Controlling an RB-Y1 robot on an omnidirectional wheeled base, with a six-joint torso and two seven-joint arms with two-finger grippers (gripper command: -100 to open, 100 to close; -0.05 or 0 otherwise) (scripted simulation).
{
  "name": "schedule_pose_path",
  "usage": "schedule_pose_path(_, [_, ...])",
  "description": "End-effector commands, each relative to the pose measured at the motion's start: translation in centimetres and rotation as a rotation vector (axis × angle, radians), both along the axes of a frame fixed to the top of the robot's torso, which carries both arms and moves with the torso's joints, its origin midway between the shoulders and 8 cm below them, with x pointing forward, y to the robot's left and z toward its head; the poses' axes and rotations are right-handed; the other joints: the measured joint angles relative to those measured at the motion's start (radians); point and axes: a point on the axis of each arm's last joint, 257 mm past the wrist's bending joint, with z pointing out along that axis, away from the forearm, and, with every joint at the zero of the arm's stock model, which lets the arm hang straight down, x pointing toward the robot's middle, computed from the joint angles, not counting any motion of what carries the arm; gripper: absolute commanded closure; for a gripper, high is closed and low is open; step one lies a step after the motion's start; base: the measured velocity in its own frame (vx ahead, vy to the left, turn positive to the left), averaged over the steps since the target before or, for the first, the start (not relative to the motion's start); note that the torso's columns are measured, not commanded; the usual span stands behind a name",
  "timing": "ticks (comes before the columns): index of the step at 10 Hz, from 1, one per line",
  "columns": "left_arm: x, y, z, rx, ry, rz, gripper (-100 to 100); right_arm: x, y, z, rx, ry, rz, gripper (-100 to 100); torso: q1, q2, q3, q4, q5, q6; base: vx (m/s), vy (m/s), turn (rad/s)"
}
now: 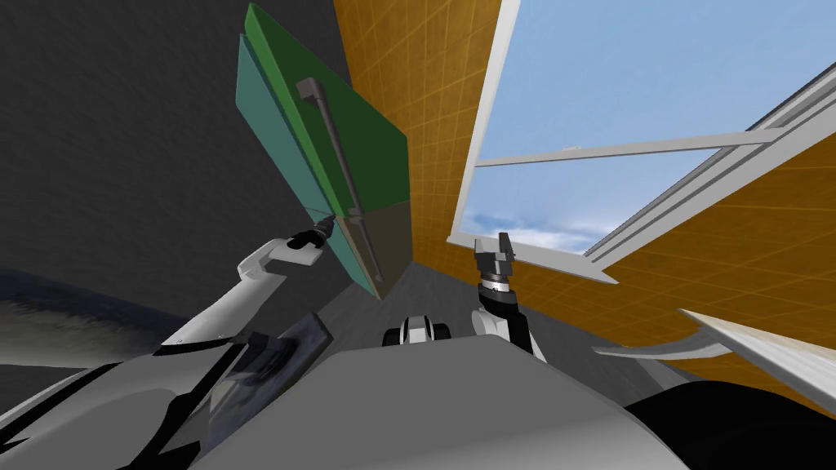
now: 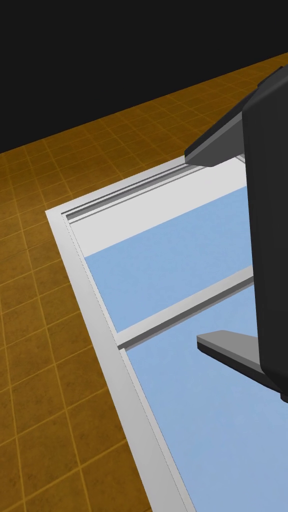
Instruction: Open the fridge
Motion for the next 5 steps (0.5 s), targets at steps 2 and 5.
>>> schedule_pose_path(2, [2.7, -1.6, -0.9, 0.010, 0.014, -0.021, -100, 0.0, 0.0, 0.0, 0.000, 0.000, 0.000, 0, -0.001, -0.005, -0.003, -0.001, -0.001, -0.001, -0.058, 0.011, -0.044])
schedule_pose_path(5, [4.6, -1.2, -0.7, 0.000, 0.027, -0.001, -100, 0.0, 0.0, 0.0, 0.000, 0.000, 0.000, 0, 0.001, -0.005, -0.003, -0.003, 0.001, 0.001, -0.092, 0.010, -0.032])
